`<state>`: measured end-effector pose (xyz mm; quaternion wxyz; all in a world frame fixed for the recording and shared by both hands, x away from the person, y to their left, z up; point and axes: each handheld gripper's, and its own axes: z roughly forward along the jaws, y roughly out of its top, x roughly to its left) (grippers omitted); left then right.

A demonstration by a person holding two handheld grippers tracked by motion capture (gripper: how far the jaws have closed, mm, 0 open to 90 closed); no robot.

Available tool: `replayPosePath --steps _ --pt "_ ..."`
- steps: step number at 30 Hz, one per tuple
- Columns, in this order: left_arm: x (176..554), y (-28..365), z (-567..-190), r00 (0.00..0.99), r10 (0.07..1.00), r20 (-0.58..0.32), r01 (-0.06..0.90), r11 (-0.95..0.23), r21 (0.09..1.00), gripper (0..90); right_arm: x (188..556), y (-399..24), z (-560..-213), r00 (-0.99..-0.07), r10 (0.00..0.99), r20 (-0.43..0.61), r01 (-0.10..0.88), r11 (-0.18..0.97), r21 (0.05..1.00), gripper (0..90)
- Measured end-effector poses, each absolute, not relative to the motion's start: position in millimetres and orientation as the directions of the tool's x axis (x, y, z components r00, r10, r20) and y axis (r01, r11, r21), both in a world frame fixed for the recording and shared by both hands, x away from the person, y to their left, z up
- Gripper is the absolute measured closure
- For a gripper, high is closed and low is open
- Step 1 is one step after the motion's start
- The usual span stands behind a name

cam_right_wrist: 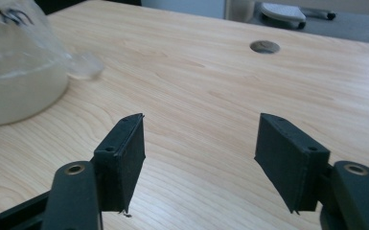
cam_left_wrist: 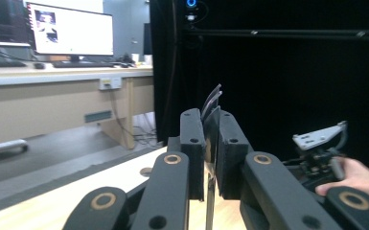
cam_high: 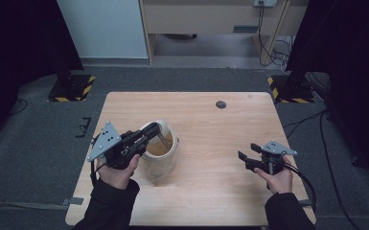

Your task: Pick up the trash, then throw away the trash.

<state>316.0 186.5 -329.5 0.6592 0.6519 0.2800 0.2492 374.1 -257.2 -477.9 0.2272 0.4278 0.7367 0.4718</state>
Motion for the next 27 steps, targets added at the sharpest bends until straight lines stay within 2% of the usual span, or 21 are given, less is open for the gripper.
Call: replayPosePath --steps 11,27 --pt "333 189 -350 0.706 0.708 -0.030 0.064 -0.022 0.998 84.1 379 -256 -487 -0.524 0.850 0.057 0.444 0.216 0.870 30.6" --pt "347 180 -385 0.706 0.708 -0.020 0.117 -0.089 0.989 84.0 380 -255 -488 -0.536 0.844 0.037 0.443 0.243 0.863 30.6"
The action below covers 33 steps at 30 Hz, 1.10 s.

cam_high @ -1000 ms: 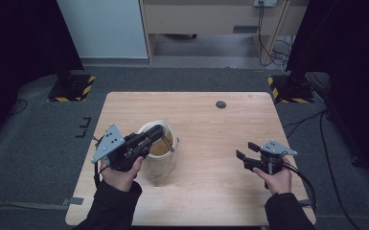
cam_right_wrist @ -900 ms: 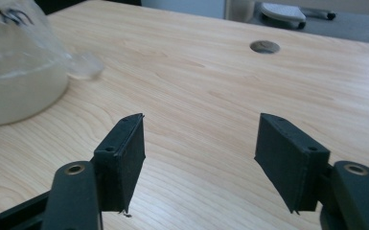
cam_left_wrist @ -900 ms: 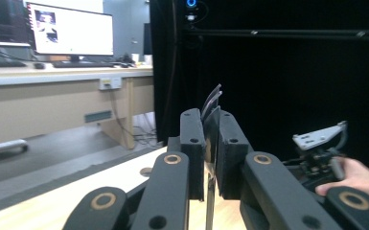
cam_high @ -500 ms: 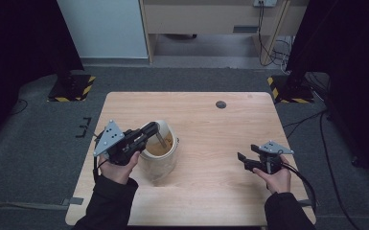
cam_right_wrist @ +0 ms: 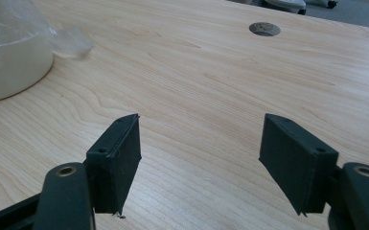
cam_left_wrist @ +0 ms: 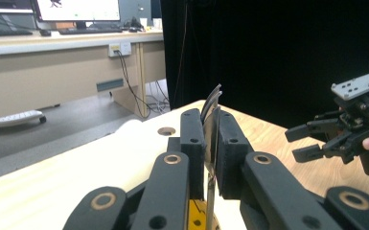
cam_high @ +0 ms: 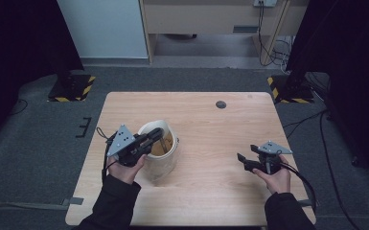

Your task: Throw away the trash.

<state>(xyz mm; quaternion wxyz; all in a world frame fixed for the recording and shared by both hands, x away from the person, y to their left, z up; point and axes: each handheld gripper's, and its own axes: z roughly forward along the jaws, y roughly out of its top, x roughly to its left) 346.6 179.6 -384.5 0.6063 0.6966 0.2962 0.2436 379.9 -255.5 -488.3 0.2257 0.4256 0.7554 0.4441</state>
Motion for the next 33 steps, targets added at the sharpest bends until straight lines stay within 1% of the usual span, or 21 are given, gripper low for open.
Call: replayPosePath --steps 6,11,16,19,20,23,24,25,26,27,28,30,31,32,33 --pt "348 177 -389 0.705 0.709 -0.020 0.133 -0.105 0.986 83.1 379 -255 -488 -0.537 0.843 0.038 0.442 0.243 0.864 30.9" --pt "348 178 -388 0.696 0.718 -0.031 0.135 -0.088 0.987 77.7 379 -255 -488 -0.539 0.842 0.038 0.442 0.244 0.863 31.0" --pt "342 184 -378 0.690 0.723 -0.032 0.108 -0.059 0.992 76.1 379 -256 -487 -0.538 0.842 0.040 0.441 0.241 0.865 31.1" --pt "336 193 -368 0.674 0.738 -0.034 0.085 -0.032 0.996 72.8 378 -257 -486 -0.535 0.844 0.039 0.439 0.238 0.867 30.7" --pt "333 202 -364 0.652 0.758 -0.034 0.077 -0.022 0.997 70.3 377 -257 -485 -0.532 0.846 0.041 0.437 0.233 0.869 30.3" --pt "330 213 -362 0.626 0.779 -0.036 0.072 -0.012 0.997 68.0 377 -259 -485 -0.531 0.846 0.037 0.436 0.236 0.869 29.8" --pt "331 225 -364 0.592 0.805 -0.035 0.076 -0.013 0.997 65.3 377 -259 -485 -0.527 0.849 0.040 0.437 0.230 0.870 29.2" --pt "331 225 -364 0.592 0.805 -0.035 0.076 -0.013 0.997 63.5 377 -259 -485 -0.527 0.849 0.040 0.437 0.230 0.870 29.2" --pt "334 239 -368 0.555 0.831 -0.050 0.099 -0.006 0.995 62.0 377 -260 -485 -0.524 0.851 0.042 0.439 0.227 0.869 28.2" --pt "334 239 -368 0.555 0.831 -0.050 0.099 -0.006 0.995 60.2 377 -260 -485 -0.522 0.852 0.042 0.440 0.227 0.869 27.6" --pt "337 246 -372 0.537 0.841 -0.062 0.116 0.000 0.993 60.2 377 -260 -485 -0.522 0.852 0.042 0.440 0.227 0.869 27.6" --pt "346 262 -387 0.486 0.871 -0.078 0.173 -0.008 0.985 55.2 377 -261 -485 -0.515 0.856 0.045 0.443 0.221 0.869 26.6" --pt "346 262 -387 0.486 0.871 -0.078 0.173 -0.008 0.985 53.9 377 -261 -485 -0.515 0.856 0.045 0.443 0.221 0.869 26.6" --pt "353 269 -401 0.460 0.882 -0.104 0.221 0.000 0.975 52.6 377 -261 -485 -0.513 0.857 0.046 0.445 0.220 0.868 26.5" --pt "353 269 -401 0.460 0.882 -0.104 0.221 0.000 0.975 50.9 377 -261 -485 -0.513 0.857 0.046 0.445 0.220 0.868 26.5"
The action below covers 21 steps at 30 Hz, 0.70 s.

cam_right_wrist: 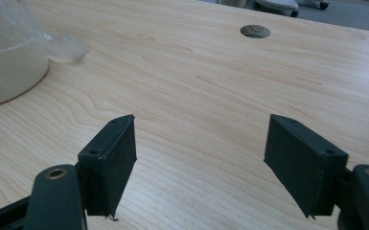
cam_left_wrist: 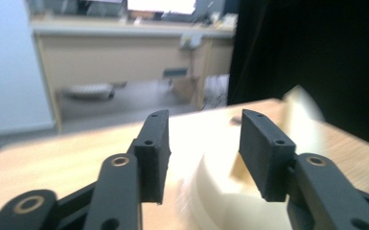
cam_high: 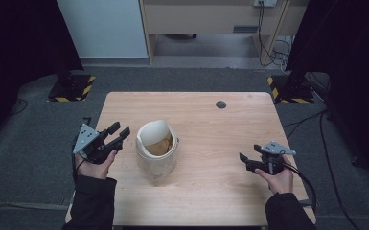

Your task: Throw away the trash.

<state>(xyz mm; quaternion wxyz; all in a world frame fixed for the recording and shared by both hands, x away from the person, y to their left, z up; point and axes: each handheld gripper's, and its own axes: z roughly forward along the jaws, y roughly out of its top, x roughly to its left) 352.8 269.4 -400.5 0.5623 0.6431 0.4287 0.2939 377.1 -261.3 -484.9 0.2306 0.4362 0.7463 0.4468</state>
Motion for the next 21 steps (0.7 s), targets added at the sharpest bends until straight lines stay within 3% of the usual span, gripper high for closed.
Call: replayPosePath --steps 8,13,17,21 --pt "376 288 -463 0.383 0.920 -0.087 0.423 -0.091 0.902 35.3 378 -263 -486 -0.502 0.864 0.044 0.453 0.220 0.864 24.6" --pt "383 295 -493 0.337 0.928 -0.158 0.579 -0.071 0.812 27.5 379 -265 -489 -0.481 0.875 0.054 0.479 0.211 0.852 23.0" --pt "390 297 -511 0.336 0.932 -0.139 0.658 -0.126 0.742 22.5 380 -267 -493 -0.465 0.884 0.055 0.504 0.213 0.837 22.4" --pt "391 298 -517 0.343 0.932 -0.121 0.679 -0.156 0.717 18.7 383 -272 -498 -0.447 0.892 0.064 0.535 0.209 0.818 21.9"
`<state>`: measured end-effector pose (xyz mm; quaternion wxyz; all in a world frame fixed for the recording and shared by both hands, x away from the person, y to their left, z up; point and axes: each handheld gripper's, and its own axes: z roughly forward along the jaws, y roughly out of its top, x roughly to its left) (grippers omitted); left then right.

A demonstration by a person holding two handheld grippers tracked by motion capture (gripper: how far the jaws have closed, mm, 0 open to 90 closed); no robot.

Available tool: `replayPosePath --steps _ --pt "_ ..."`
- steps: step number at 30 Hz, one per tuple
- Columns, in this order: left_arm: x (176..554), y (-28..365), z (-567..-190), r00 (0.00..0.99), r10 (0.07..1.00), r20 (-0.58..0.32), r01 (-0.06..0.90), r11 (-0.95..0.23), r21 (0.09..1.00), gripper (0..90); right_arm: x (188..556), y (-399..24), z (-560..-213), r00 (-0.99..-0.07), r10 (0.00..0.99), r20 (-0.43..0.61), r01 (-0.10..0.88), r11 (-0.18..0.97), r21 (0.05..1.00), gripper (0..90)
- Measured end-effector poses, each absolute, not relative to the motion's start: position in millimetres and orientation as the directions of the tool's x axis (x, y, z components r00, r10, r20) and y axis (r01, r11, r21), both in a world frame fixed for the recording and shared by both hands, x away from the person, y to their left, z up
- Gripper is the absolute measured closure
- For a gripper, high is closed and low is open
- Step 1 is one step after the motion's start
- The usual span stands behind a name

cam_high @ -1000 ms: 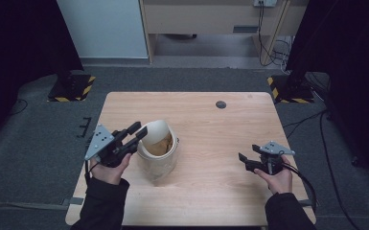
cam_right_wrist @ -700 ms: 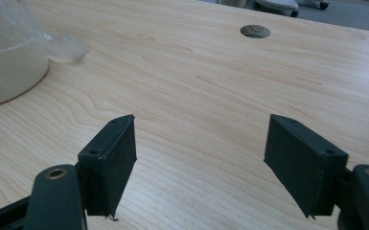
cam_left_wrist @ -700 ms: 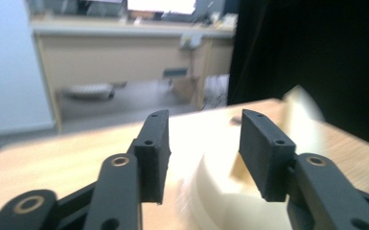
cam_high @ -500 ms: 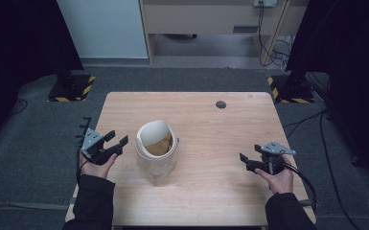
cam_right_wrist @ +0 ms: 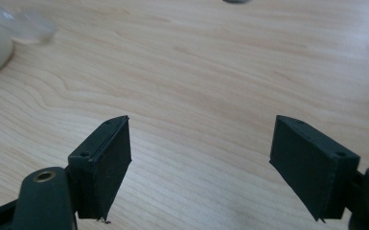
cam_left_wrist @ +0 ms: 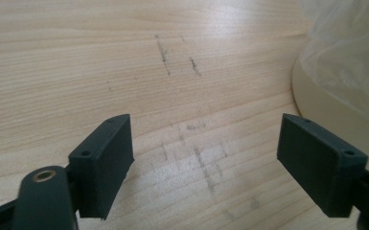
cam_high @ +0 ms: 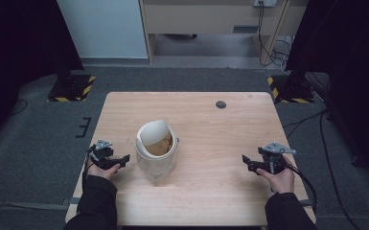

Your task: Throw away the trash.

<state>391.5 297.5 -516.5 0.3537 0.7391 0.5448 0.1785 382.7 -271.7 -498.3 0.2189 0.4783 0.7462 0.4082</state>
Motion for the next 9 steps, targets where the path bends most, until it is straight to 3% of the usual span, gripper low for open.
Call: replayPosePath --steps 9 --pt "393 292 -524 0.363 0.928 -0.080 0.712 -0.221 0.667 15.1 388 -288 -511 -0.396 0.915 0.072 0.602 0.199 0.773 18.7"
